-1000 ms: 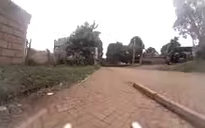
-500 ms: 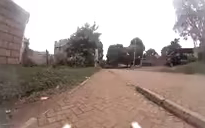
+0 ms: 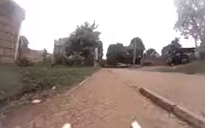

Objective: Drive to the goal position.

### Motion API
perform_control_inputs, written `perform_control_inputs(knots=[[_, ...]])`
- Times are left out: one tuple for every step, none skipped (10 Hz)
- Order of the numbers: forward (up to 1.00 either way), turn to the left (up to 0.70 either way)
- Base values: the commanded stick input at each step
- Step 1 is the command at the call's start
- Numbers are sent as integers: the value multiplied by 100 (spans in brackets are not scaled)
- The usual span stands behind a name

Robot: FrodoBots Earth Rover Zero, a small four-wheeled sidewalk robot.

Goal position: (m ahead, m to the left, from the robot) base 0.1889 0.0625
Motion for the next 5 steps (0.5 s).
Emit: perform_control_inputs(knots=[[50, 0], [50, 14], [50, 0], [50, 0], [50, 0]])
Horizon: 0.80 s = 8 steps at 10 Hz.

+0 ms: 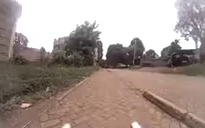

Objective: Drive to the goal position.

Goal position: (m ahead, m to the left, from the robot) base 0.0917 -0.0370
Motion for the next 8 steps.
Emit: perform_control_inputs(knots=[[50, 0], [50, 0], [50, 0], [50, 0], [50, 0], [50, 0], [50, 0], [50, 0]])
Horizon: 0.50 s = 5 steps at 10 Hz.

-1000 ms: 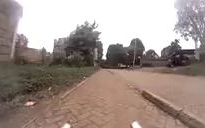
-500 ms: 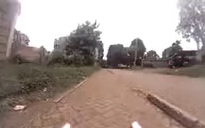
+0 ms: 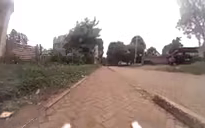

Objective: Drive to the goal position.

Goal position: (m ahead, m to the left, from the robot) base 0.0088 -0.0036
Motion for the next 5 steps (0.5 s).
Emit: perform_control_inputs(knots=[[50, 0], [50, 2], [50, 5], [50, 7], [50, 10]])
